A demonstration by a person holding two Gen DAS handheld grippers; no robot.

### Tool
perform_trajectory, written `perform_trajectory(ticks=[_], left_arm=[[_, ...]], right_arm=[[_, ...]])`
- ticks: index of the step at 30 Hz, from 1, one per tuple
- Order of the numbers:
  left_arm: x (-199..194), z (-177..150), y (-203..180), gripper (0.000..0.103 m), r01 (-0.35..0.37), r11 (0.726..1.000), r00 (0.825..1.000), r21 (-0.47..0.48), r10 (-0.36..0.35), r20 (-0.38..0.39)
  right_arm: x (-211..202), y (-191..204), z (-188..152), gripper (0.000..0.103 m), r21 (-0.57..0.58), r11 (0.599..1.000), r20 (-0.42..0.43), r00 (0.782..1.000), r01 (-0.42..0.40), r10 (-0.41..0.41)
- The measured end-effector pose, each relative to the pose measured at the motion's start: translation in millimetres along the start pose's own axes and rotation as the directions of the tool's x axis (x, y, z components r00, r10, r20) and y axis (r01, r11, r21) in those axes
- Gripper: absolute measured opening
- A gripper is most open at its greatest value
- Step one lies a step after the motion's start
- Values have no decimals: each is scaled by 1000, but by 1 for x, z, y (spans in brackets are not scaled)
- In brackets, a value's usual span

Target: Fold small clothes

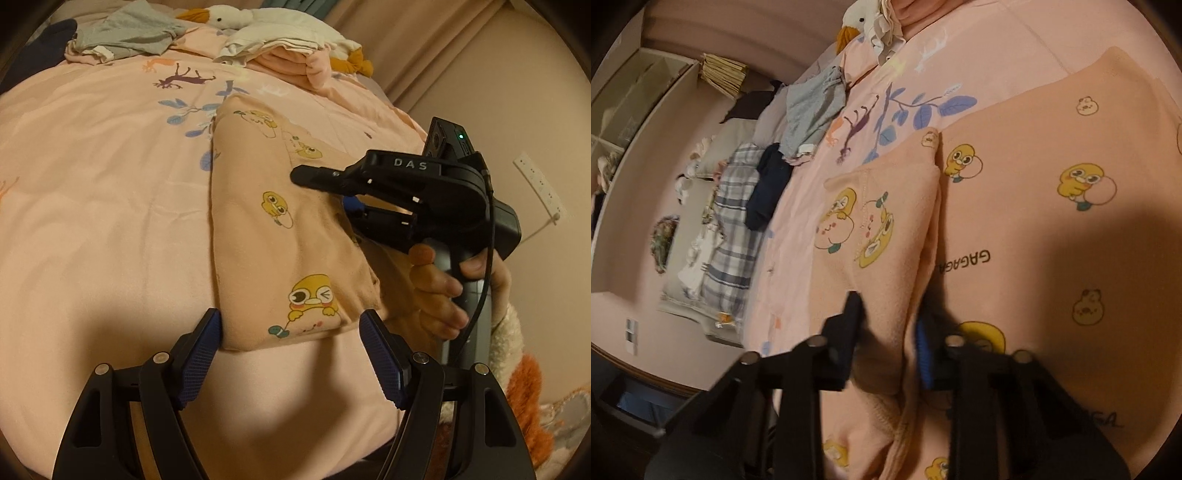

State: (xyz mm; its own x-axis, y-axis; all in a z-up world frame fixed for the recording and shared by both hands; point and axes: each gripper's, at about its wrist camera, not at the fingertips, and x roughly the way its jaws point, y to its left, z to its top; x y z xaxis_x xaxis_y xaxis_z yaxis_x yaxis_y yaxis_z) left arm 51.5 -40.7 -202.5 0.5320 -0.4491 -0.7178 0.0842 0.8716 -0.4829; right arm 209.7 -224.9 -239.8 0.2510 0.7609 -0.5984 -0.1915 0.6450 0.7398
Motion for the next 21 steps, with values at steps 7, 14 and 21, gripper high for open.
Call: perform_trajectory(ticks=[7,14,21], left_arm=[[4,0,-1,74,-15,1000,1000,-8,15,3],[9,-5,-9,74,-67,996,998,58,65,22],[11,-6,-9,74,40,999,999,-2,-40,14]], right_arm=[[-4,-7,3,13,56,997,27,998,-50,48],[-13,-4,4,11,61,993,59,993,-103,100],[-32,-3,11,9,77,979,122,976,-191,181]])
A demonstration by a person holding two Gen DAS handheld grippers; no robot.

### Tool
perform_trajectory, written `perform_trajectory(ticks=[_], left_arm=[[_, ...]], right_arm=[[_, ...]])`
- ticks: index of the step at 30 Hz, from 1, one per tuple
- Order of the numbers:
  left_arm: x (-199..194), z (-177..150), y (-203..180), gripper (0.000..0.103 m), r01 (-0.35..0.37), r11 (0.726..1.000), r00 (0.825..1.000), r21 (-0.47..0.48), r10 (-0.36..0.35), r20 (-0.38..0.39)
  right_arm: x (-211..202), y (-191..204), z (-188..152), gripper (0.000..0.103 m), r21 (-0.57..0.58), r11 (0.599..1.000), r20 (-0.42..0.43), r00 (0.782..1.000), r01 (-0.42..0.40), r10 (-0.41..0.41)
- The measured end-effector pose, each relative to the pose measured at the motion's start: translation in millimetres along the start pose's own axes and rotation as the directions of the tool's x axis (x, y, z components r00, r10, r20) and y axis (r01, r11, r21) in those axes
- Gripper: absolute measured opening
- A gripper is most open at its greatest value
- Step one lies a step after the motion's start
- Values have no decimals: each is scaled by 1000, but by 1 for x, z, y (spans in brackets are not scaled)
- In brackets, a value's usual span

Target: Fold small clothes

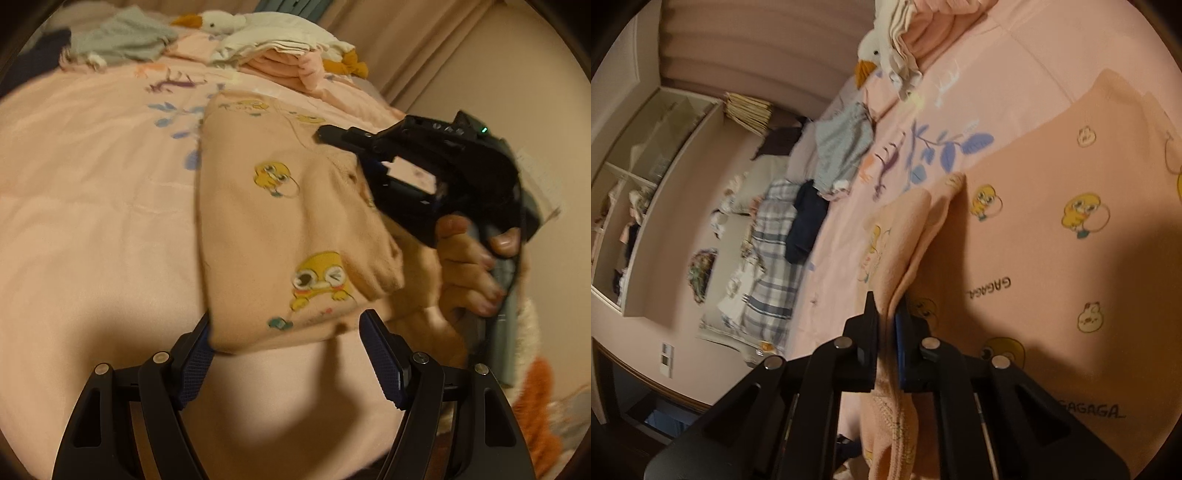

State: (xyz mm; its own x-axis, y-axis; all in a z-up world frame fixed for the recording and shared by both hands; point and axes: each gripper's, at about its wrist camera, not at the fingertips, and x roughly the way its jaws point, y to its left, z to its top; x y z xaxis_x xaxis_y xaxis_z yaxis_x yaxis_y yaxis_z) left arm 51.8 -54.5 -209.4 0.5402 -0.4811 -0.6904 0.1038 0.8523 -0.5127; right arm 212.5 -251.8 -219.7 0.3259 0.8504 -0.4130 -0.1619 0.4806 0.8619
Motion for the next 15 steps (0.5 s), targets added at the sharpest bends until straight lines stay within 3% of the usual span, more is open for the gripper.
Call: perform_trajectory(ticks=[6,9,12,15], left_arm=[[11,3,5,74,133,985,990,-110,-136,-21],[16,7,10,74,194,963,979,-189,-202,-21],[21,7,8,58,220,949,971,-225,-235,-45],[24,3,-5,56,191,966,974,-176,-208,-85]], right_arm=[[-7,-2,4,9,15,1000,17,999,-27,27],[-9,0,4,9,10,1000,24,999,-30,29],[-14,2,8,9,9,999,42,998,-52,52],[-23,-3,11,9,21,997,63,996,-69,68]])
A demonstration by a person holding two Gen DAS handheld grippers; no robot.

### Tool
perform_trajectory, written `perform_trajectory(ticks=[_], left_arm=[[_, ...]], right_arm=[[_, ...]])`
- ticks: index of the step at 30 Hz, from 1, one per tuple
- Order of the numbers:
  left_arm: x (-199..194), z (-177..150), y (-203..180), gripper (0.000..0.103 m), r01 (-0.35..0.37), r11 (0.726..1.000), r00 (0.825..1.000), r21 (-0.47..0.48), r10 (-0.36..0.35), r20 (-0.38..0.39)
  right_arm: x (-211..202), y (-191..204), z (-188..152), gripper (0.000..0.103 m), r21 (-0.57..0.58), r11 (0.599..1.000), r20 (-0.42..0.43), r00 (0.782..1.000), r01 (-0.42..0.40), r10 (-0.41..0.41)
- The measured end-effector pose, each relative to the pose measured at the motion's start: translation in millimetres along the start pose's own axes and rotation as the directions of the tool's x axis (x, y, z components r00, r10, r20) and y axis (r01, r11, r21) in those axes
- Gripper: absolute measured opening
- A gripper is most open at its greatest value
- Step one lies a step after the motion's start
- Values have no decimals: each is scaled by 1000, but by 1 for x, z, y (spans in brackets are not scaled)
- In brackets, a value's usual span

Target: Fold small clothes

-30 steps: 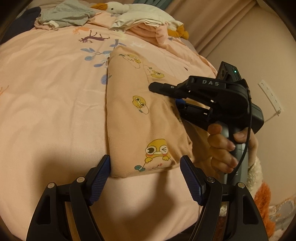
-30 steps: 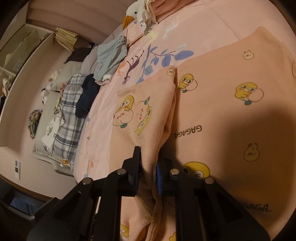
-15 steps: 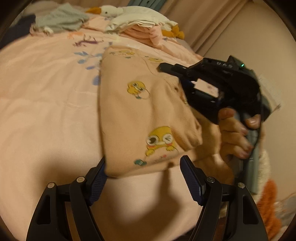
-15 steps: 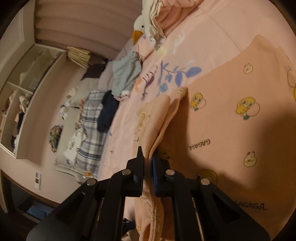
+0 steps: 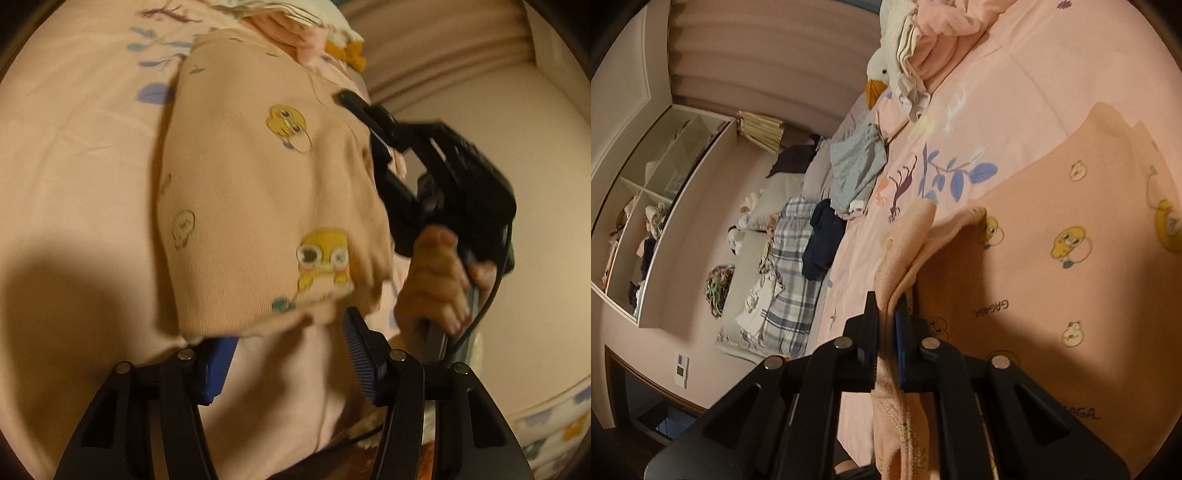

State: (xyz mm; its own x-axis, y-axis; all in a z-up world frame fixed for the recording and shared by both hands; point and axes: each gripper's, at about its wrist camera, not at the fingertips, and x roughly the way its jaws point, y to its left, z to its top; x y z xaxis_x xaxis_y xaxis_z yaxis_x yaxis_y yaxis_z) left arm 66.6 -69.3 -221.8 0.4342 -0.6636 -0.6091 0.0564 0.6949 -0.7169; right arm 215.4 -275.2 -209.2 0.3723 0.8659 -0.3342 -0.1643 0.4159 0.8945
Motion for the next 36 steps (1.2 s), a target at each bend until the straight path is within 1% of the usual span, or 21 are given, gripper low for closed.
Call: perform_trajectory(ticks=[2,3,4,5,6,8,10,12,14,16,17,18,20,25,27,28,29,31,33,36], left_arm=[[4,-3,-10,55,-66,996,998,64,66,6],[7,-4,-13,54,-92,993,996,78,91,21],[8,-4,-13,49,-113,991,993,72,111,37],[8,-3,-11,41,-130,990,991,60,128,46],[9,0,-9,38,-149,988,988,34,147,54],[10,5,-2,19,-175,984,982,-14,176,63],[12,8,4,12,-195,980,978,-37,197,66],[12,6,5,12,-188,981,979,-48,191,70],[13,6,3,12,-199,979,977,-35,201,75],[13,3,-2,11,-214,977,974,-5,213,79],[13,2,-4,11,-211,977,975,12,209,76],[12,9,-7,11,-203,979,977,35,200,71],[11,4,-9,11,-201,978,978,62,196,69],[11,11,4,11,-154,988,987,18,153,52],[16,17,11,11,-136,991,990,-5,136,48],[15,17,12,11,-133,991,990,-7,133,47],[16,17,12,11,-138,990,989,2,137,49],[16,15,8,11,-161,987,986,29,159,60],[18,14,2,11,-187,980,980,62,183,72],[22,11,-9,11,-239,963,969,121,228,96]], right_arm=[[-5,-4,2,9,15,1000,11,1000,6,-7],[-7,-6,2,9,22,1000,15,1000,7,-7],[-8,-7,3,9,27,1000,18,1000,2,-3],[-9,-8,3,9,30,1000,21,1000,-3,2],[-10,-8,3,9,35,999,22,1000,-7,6],[-12,-7,2,9,34,999,24,1000,-12,11],[-12,-6,1,9,30,999,23,1000,-12,11],[-13,-8,2,9,36,999,22,1000,-8,7],[-13,-11,3,9,45,999,20,1000,-5,4],[-15,-13,4,9,53,999,21,1000,1,-2],[-15,-13,4,9,51,999,25,1000,1,-3],[-16,-13,4,9,48,999,26,1000,3,-4],[-17,-11,4,9,42,999,28,1000,8,-9],[-21,-12,4,9,38,999,47,999,25,-27],[-23,-15,5,9,43,998,51,997,55,-57],[-24,-17,5,9,47,995,49,995,90,-93],[-25,-19,5,9,46,986,44,985,162,-164],[-28,-22,4,10,36,966,54,965,255,-257],[-36,-27,6,10,49,957,71,955,286,-289],[-54,-32,10,12,71,957,119,950,281,-287]])
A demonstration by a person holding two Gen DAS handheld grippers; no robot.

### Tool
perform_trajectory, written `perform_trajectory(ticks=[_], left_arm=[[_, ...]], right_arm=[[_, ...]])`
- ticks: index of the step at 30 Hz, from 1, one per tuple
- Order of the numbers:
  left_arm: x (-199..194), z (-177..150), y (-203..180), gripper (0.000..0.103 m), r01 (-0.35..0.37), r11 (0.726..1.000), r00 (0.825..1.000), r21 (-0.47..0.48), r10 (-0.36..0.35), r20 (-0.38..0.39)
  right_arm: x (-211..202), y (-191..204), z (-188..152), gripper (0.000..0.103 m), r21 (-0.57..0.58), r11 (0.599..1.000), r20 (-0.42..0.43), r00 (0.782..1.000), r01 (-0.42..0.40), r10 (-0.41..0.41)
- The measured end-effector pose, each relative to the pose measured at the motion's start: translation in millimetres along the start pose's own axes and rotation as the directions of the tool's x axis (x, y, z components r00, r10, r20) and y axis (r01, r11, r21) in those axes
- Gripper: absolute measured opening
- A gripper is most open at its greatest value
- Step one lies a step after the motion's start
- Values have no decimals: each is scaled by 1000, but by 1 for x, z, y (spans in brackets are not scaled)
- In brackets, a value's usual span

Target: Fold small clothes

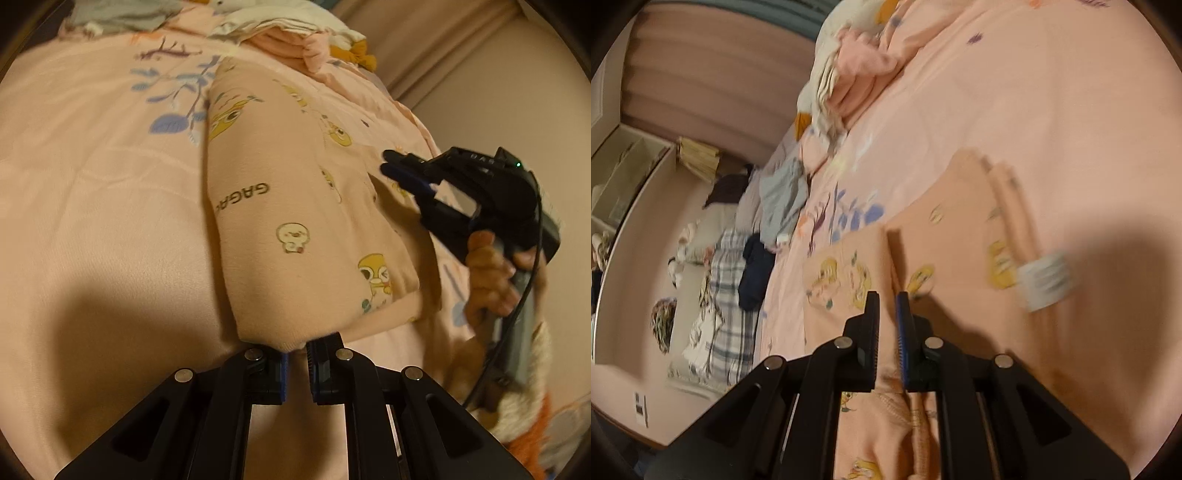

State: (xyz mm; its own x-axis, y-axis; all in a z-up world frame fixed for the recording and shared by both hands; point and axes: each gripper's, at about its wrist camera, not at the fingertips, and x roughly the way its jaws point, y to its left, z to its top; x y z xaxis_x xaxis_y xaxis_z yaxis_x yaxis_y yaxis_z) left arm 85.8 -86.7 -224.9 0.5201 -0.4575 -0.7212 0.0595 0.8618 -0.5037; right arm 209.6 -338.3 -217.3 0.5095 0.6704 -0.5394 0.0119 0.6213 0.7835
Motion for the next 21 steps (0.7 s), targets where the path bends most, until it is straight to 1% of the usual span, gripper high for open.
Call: perform_trajectory(ticks=[1,2,4,6,10,12,15,16,18,20,21], left_arm=[[0,0,-2,11,-9,1000,1000,9,8,2],[1,0,-3,11,-11,1000,1000,13,11,3],[2,1,-2,11,-7,1000,1000,2,7,0],[4,4,0,11,2,1000,1000,-14,-2,-9],[2,2,-2,11,-4,1000,1000,-2,4,-12],[2,1,-2,11,-7,1000,1000,7,7,-7],[0,-3,-2,11,-5,1000,1000,28,5,0],[1,-2,-1,11,3,1000,1000,29,-3,-1],[-1,-5,2,11,25,999,1000,21,-25,-5],[-1,-4,7,11,45,999,999,3,-45,-13],[-1,-3,9,11,55,998,998,-6,-55,-18]], right_arm=[[-4,-3,2,15,13,1000,2,1000,-10,10],[-8,-7,4,19,33,999,-15,999,-41,42],[-13,-9,3,45,47,994,-43,994,-102,104],[-14,-9,-1,52,49,990,-70,988,-132,135],[-2,1,-10,52,20,989,-126,981,-148,150],[11,7,-13,52,-2,994,-162,981,-111,109],[26,13,-17,51,-44,999,-157,988,-17,10],[30,14,-16,51,-41,999,-149,989,-5,-1],[33,17,-16,51,-60,998,-133,991,-10,2],[37,18,-15,51,-82,997,-141,990,1,-13],[40,19,-16,48,-102,995,-151,988,-2,-14]])
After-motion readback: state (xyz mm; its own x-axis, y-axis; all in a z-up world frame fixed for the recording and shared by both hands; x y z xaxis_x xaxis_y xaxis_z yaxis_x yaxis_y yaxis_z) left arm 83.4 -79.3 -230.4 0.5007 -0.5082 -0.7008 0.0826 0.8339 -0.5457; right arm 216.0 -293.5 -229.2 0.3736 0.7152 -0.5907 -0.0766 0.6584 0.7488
